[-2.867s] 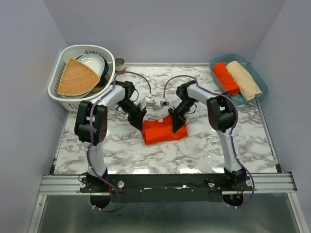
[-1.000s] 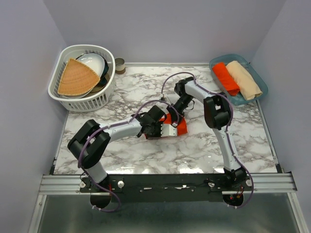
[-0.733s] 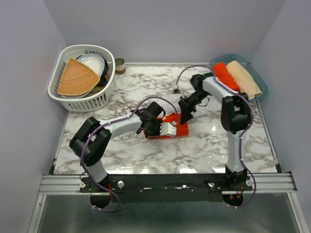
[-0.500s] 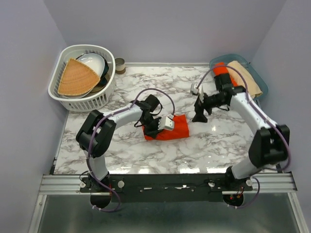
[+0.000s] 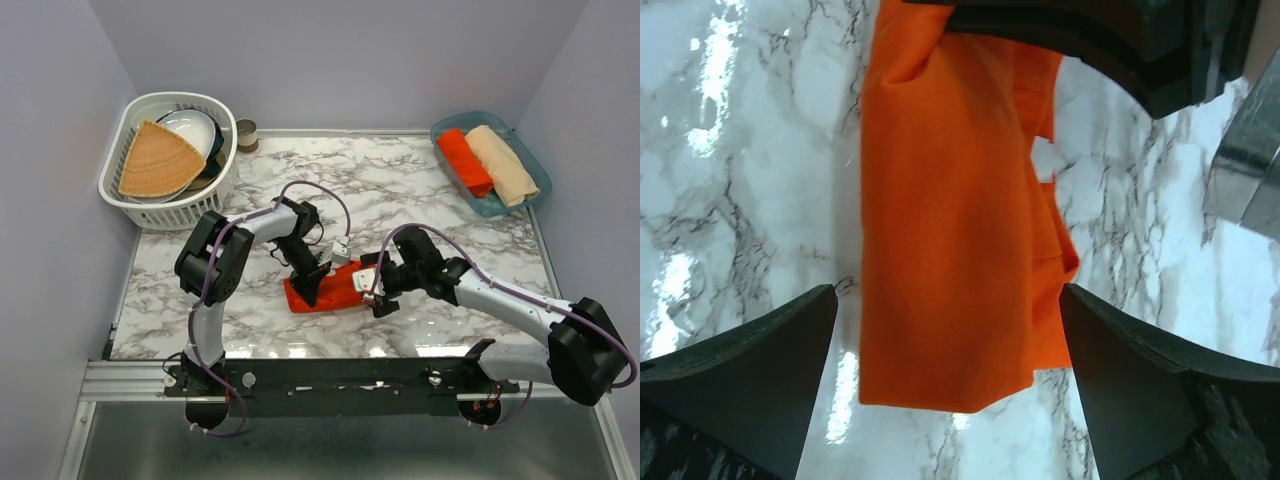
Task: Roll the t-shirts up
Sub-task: Roll the T-shirt to the center of the board.
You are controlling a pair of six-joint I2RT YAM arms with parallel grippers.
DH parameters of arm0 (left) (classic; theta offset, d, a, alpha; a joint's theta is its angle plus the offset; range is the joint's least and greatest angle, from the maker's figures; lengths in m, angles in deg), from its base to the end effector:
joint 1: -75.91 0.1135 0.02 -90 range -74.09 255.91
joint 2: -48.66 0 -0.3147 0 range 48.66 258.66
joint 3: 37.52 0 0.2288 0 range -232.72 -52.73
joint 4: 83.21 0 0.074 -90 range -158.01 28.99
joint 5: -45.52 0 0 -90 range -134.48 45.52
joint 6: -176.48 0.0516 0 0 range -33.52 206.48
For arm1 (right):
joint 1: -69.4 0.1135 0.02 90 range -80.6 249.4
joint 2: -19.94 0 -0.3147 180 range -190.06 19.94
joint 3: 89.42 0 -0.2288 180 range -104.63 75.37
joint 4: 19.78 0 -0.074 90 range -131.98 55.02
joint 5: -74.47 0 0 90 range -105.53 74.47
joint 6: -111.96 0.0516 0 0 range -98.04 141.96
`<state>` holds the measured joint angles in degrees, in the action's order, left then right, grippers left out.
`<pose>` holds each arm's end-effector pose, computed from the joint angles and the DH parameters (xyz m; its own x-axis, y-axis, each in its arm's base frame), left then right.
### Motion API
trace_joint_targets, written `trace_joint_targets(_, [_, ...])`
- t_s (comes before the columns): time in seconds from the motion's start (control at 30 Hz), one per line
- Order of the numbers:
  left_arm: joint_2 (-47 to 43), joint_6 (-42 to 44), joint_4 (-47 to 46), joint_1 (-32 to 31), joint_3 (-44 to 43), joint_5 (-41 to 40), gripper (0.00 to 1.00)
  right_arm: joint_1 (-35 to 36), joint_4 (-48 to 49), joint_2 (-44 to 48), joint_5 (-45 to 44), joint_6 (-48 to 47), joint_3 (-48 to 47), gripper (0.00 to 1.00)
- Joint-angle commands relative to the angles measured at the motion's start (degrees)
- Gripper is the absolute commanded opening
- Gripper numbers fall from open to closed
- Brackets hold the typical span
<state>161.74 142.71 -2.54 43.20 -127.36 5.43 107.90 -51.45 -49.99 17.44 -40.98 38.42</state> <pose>0.2545 -0.2104 0.2086 -0.2933 0.8246 -0.4837 0.7864 -0.0796 -0.6126 0.1439 0.1503 0.2502 0.4412 -0.6037 -0.6640 -0.8931 -0.2227 -0.3910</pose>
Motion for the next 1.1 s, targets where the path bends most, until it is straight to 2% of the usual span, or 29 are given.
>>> trace_joint_targets(0.0, [2.5, 3.3, 6.4, 1.3, -2.4, 5.1, 0.01, 2.8, 7.7, -2.3, -3.7, 0.2, 1.3, 1.0])
trace_joint_targets(0.4, [5.2, 8.0, 12.2, 4.8, -5.3, 9.8, 0.01, 5.6, 11.8, -8.6, -5.0, -6.3, 3.5, 0.98])
trace_joint_targets(0.53, [6.4, 9.0, 13.5, 5.5, -6.2, 10.8, 0.01, 5.7, 13.6, -12.0, -7.8, -4.2, 0.7, 0.85])
trace_joint_targets(0.6, [6.7, 9.3, 14.2, 5.8, -6.6, 11.2, 0.01, 5.5, 13.1, -13.1, -7.9, -3.5, -1.5, 0.73])
trace_joint_targets(0.63, [7.2, 9.7, 14.6, 6.2, -6.6, 11.7, 0.01, 5.6, 10.9, -13.8, -7.4, -3.4, -2.3, 0.67])
trace_joint_targets(0.67, [7.2, 10.0, 15.3, 6.4, -6.6, 12.0, 0.01, 5.5, 9.5, -14.0, -6.8, -3.2, -3.2, 0.53])
trace_joint_targets(0.77, [7.4, 10.0, 16.6, 7.8, -6.3, 12.6, 0.01, 5.4, 0.3, -15.2, -4.3, -2.7, -7.6, 0.35])
trace_joint_targets(0.83, [8.1, 10.1, 18.2, 8.4, -6.4, 12.6, 0.01, 4.0, -10.6, -15.8, 0.2, -4.8, -10.2, 0.32])
trace_joint_targets(0.9, [8.3, 10.8, 20.7, 9.9, -6.0, 12.9, 0.02, 3.0, -17.6, -17.6, 2.0, -7.2, -14.4, 0.3])
trace_joint_targets(0.93, [8.4, 10.7, 21.3, 10.4, -5.4, 13.4, 0.02, 2.7, -24.9, -18.7, 3.3, -8.2, -16.0, 0.3])
trace_joint_targets(1.07, [8.1, 8.7, 21.4, 12.5, -4.0, 14.3, 0.04, -0.3, -39.0, -26.7, 5.5, -9.3, -24.1, 0.26])
